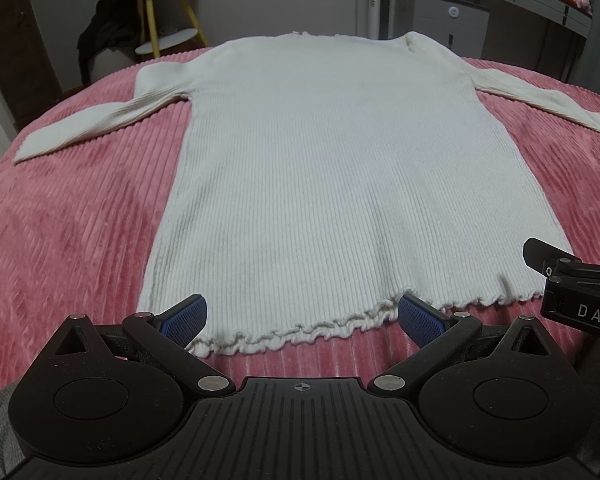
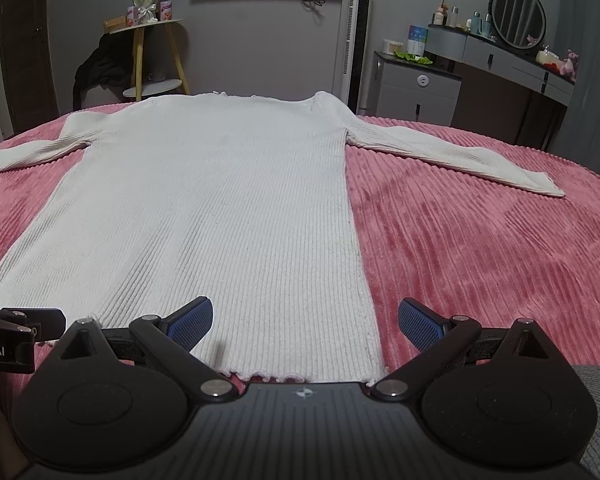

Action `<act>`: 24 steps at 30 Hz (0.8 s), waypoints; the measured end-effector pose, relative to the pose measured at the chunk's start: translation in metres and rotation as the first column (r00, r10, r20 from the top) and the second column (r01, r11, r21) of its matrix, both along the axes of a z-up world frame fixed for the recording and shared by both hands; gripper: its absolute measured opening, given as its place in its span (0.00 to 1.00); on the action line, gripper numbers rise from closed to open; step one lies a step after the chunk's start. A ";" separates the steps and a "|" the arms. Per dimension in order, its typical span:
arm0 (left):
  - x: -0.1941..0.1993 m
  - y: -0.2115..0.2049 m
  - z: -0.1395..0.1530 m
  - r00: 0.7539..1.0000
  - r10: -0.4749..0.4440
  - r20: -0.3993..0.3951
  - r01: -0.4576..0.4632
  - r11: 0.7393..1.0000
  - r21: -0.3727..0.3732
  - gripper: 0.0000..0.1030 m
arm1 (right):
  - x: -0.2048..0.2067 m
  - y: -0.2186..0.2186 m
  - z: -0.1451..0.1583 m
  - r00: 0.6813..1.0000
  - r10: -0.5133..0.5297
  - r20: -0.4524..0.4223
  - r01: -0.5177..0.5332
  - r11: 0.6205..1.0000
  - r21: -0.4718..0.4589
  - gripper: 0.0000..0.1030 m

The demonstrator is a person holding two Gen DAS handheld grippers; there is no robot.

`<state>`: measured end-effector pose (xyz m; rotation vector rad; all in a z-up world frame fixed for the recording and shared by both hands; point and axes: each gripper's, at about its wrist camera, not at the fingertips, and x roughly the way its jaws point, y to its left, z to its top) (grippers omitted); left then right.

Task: Fold small clothes

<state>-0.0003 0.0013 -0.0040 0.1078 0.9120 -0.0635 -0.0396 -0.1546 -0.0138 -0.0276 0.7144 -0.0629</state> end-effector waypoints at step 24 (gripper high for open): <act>-0.003 0.002 -0.006 1.000 0.005 -0.011 -0.006 1.000 -0.016 1.00 | 0.000 -0.001 0.001 1.000 -0.002 0.007 0.002 1.000 0.004 0.96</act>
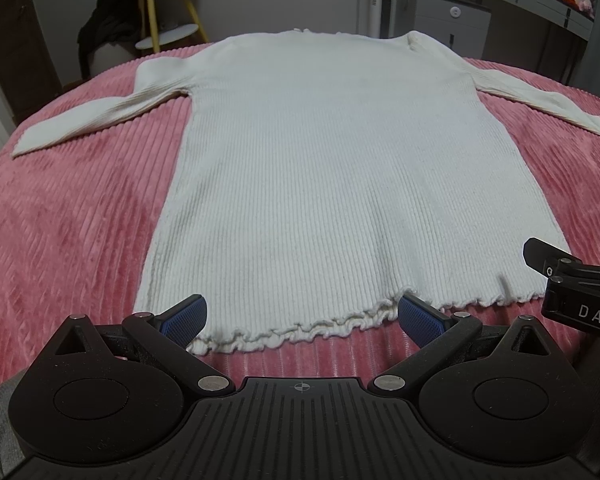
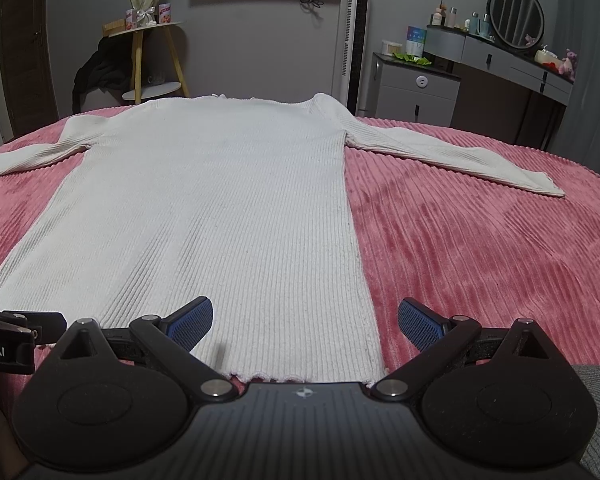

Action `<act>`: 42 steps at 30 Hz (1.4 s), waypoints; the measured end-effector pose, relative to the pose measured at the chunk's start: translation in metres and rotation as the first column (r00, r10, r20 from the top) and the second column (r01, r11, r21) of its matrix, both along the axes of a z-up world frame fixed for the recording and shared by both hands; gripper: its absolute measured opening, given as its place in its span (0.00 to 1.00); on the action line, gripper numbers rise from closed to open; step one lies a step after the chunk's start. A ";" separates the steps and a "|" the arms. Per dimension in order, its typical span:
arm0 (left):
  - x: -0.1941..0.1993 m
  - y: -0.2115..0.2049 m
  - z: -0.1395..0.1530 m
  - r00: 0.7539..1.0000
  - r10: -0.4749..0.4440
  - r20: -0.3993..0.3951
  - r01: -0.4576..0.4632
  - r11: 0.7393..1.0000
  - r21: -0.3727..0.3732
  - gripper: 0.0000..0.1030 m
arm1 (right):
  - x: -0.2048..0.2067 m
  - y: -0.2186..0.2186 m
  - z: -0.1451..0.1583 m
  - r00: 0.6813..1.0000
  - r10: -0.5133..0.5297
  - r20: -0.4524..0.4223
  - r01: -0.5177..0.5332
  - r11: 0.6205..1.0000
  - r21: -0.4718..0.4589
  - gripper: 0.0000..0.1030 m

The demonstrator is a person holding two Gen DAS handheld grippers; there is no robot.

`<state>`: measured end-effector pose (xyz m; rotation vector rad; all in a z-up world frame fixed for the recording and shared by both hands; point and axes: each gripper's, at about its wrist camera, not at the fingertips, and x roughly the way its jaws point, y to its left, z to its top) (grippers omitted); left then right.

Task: Fold small clothes

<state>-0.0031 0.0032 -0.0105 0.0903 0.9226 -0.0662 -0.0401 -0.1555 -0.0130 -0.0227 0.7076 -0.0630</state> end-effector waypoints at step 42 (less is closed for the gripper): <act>0.002 0.002 -0.003 1.000 0.002 -0.020 -0.002 1.000 -0.009 1.00 | 0.002 0.000 -0.003 1.000 0.011 -0.002 -0.011 1.000 0.006 0.96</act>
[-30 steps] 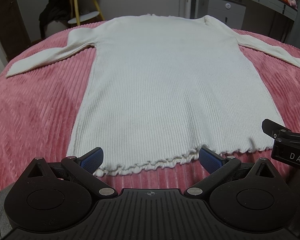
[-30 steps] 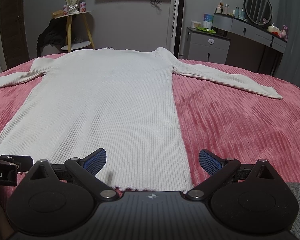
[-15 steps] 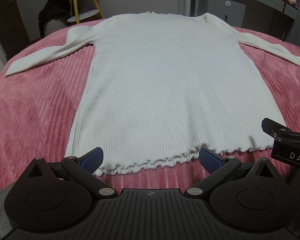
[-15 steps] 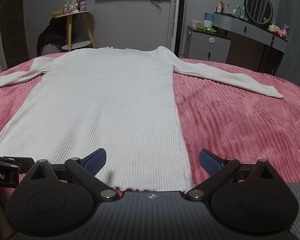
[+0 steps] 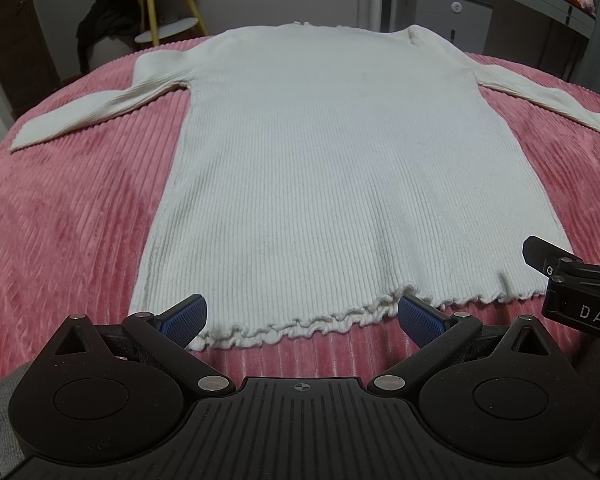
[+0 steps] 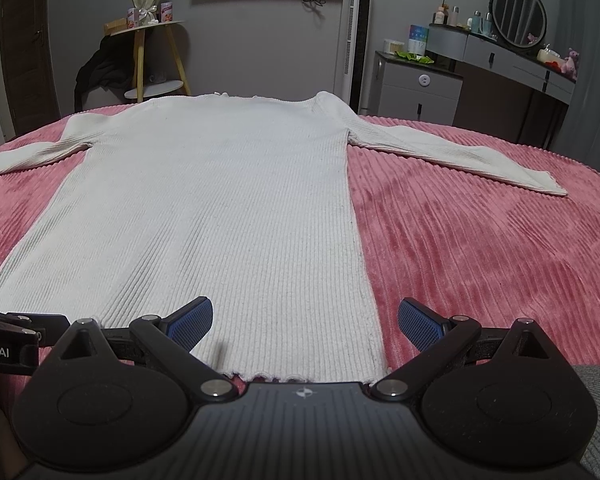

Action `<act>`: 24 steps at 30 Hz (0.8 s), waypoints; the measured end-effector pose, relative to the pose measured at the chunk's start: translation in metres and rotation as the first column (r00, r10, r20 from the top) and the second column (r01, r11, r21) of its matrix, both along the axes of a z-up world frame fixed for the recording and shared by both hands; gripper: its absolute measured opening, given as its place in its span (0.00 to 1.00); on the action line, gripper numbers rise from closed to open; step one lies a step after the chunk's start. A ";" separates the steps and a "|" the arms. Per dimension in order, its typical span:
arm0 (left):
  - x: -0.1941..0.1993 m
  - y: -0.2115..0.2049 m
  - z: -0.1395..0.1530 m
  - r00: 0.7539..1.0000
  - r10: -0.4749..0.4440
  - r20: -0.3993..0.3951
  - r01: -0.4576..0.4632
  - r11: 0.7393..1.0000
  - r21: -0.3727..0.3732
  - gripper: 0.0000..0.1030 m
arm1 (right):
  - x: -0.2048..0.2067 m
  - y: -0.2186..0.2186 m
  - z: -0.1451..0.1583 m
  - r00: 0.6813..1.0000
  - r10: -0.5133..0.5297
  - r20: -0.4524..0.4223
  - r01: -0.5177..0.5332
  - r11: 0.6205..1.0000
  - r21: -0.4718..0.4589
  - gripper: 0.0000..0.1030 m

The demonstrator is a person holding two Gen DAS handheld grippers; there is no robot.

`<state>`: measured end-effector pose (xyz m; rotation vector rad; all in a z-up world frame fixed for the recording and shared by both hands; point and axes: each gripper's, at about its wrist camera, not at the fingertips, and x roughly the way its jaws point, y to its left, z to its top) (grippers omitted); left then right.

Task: Fold small clothes

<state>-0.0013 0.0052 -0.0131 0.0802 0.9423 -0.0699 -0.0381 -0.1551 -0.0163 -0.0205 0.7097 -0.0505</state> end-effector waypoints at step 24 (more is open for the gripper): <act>0.006 -0.002 -0.003 0.999 -0.007 -0.035 0.007 1.000 0.008 1.00 | 0.007 -0.017 -0.004 0.997 0.062 -0.054 -0.050 0.977 0.205 0.96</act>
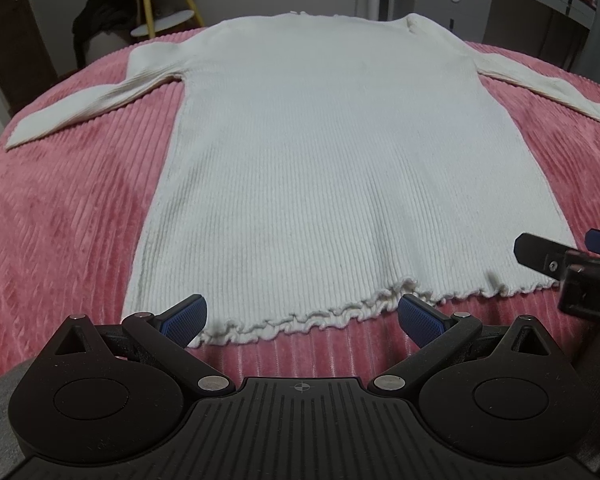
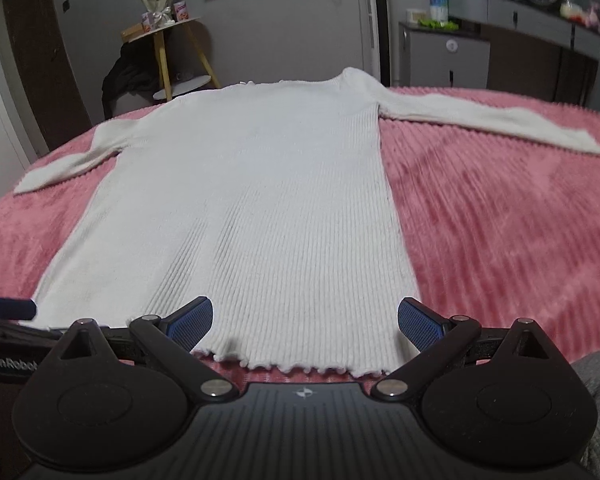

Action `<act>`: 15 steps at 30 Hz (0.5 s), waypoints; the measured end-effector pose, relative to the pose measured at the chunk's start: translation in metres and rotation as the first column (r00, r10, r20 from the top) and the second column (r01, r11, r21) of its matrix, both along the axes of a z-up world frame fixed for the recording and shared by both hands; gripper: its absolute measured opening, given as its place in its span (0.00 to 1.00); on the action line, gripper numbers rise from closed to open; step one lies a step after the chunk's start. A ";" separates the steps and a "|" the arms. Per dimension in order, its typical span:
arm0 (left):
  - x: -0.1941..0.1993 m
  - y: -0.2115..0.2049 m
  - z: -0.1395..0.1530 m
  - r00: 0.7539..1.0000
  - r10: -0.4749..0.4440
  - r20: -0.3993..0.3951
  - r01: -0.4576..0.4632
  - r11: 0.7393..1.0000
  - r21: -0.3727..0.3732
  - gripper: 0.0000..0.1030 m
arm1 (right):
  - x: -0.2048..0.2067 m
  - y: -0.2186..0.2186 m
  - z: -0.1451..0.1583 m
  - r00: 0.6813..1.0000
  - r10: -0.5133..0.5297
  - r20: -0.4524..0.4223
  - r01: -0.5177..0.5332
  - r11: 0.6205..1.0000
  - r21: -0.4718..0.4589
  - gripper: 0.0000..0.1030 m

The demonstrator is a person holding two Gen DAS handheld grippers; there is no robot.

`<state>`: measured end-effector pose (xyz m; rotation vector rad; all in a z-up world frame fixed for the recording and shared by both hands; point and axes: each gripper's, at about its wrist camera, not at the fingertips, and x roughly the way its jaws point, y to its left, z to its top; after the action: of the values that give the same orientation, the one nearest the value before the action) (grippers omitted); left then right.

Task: Fold small clothes
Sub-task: 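Reach to a sleeve cuff and close the right gripper on it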

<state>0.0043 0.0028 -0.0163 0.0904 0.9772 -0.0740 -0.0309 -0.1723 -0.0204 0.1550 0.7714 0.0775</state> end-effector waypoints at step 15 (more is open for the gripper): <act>0.041 0.003 -0.001 0.998 0.026 -0.051 -0.028 0.998 -0.050 1.00 | 0.042 -0.075 0.008 0.993 -0.097 -0.065 0.116 0.892 0.437 0.73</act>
<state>0.0450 0.0055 -0.0174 0.0293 1.0261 -0.0763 0.0113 -0.2478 -0.0125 0.6332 0.7761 0.1450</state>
